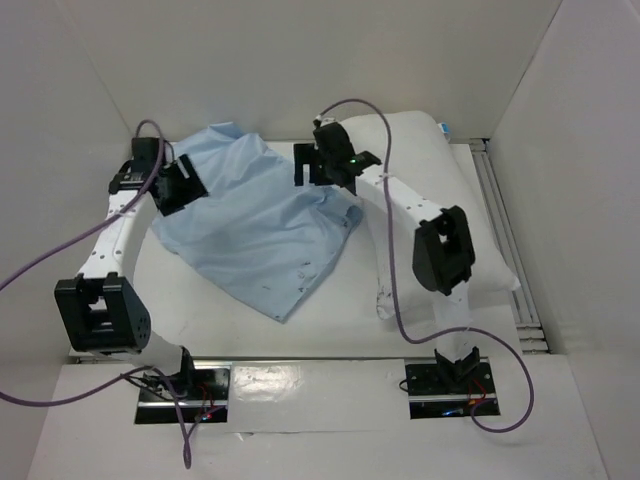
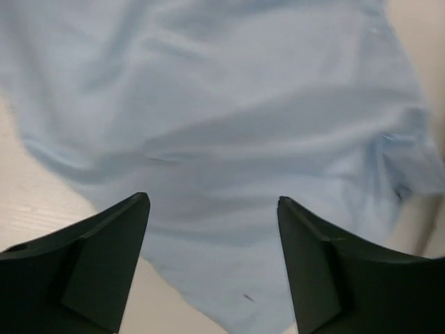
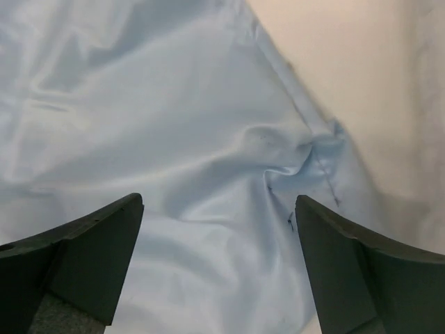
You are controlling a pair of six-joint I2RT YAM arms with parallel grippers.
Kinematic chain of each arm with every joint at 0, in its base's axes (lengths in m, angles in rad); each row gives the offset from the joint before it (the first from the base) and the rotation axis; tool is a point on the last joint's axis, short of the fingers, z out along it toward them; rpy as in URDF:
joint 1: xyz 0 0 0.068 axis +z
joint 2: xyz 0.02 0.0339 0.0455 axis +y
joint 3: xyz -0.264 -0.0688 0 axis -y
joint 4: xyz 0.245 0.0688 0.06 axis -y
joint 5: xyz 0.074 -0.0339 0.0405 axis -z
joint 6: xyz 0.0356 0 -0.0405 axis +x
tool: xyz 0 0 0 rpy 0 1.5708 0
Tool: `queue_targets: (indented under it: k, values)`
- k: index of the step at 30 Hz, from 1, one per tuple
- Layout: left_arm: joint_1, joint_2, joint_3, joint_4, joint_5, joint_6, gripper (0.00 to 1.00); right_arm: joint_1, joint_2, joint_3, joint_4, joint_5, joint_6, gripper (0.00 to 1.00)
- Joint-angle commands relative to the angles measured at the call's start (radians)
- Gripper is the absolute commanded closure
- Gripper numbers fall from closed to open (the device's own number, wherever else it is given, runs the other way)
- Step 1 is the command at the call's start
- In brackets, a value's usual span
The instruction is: Put the pillow into the pillowcase
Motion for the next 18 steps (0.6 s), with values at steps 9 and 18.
queue_targets:
  k: [9, 18]
  values:
    - [-0.629, 0.104, 0.083, -0.121, 0.052, 0.174, 0.15, -0.223, -0.59, -0.35, -0.171, 0.348, 0.039, 0.0]
    - [-0.905, 0.417, 0.251, -0.133, -0.098, 0.135, 0.19, -0.413, -0.794, -0.534, -0.216, 0.292, 0.03, 0.0]
